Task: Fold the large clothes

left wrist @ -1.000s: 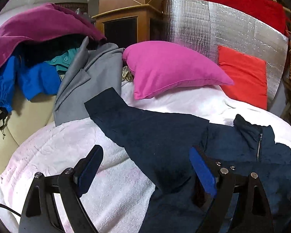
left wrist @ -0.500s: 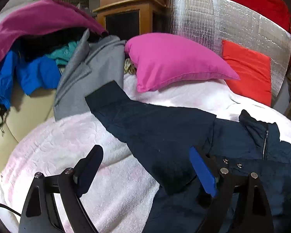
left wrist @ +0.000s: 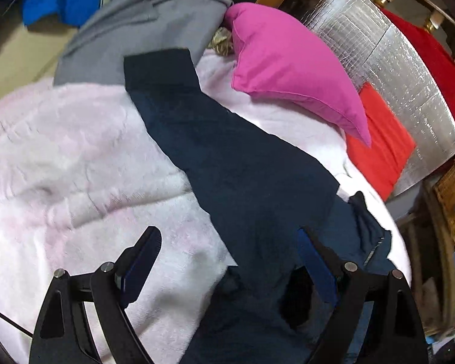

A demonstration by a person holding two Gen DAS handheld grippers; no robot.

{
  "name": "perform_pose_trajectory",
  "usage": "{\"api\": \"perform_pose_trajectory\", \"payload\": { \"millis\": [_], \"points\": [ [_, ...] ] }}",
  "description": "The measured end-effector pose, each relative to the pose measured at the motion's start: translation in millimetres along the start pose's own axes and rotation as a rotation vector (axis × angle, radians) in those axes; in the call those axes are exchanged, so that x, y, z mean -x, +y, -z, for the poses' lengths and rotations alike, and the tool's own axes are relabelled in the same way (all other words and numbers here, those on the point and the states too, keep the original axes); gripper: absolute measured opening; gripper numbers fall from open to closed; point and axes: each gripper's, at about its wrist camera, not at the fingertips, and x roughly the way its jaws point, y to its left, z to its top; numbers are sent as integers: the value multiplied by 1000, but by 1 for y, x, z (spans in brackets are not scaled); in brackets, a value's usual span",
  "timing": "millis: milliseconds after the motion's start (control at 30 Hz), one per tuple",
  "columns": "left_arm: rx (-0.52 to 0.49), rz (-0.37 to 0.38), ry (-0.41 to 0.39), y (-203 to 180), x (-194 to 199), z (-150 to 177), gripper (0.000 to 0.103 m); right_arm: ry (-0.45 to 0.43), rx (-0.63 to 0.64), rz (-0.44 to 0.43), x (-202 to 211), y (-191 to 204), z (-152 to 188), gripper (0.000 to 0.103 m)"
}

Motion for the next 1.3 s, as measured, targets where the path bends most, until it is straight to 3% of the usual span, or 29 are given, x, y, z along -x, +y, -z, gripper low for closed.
{"api": "perform_pose_trajectory", "payload": {
  "millis": [100, 200, 300, 433, 467, 567, 700, 767, 833, 900, 1033, 1100, 1167, 1233, 1267, 1300],
  "points": [
    [5, 35, 15, -12, 1, 5, 90, 0, -135, 8, 4, -41, -11, 68],
    [-57, 78, 32, -34, 6, 14, 90, 41, -225, -14, -5, -69, -15, 68],
    [-79, 39, 36, -40, 2, 17, 90, 121, -233, -67, -24, -72, -12, 68],
    [7, -15, 41, -20, -2, 13, 90, 267, -185, -104, -60, -59, 2, 65],
    [13, -26, 37, -16, -1, 12, 90, 296, -169, -103, -68, -55, 5, 56],
    [20, -67, 8, -7, 3, 8, 90, 265, -40, -75, -69, -33, 8, 28],
    [40, -70, 3, 1, -2, 1, 90, 102, 112, -4, -40, -1, 6, 18],
    [58, -54, 0, 6, -5, -2, 90, 51, 167, 16, -32, 12, 6, 18],
    [71, -16, 7, 9, -10, -7, 90, 86, 167, 54, -42, 10, 8, 18],
    [87, 45, 15, 10, -13, -11, 90, 150, 132, 97, -58, 3, 10, 25],
    [151, 143, 17, 17, -20, -19, 90, 163, 45, 63, -51, -7, 2, 29],
    [179, 167, 18, 19, -24, -22, 90, 126, 16, 69, -37, -12, -2, 37],
    [201, 185, 11, 18, -26, -24, 89, 81, -2, 82, -25, -16, -5, 59],
    [208, 224, -1, 16, -31, -27, 78, 28, -7, 92, -16, -14, -8, 60],
    [205, 235, 2, 13, -32, -27, 60, 4, -3, 98, -10, -14, -8, 60],
    [197, 225, 7, 11, -34, -28, 48, -9, -3, 98, -6, -13, -8, 60]
  ]
}}
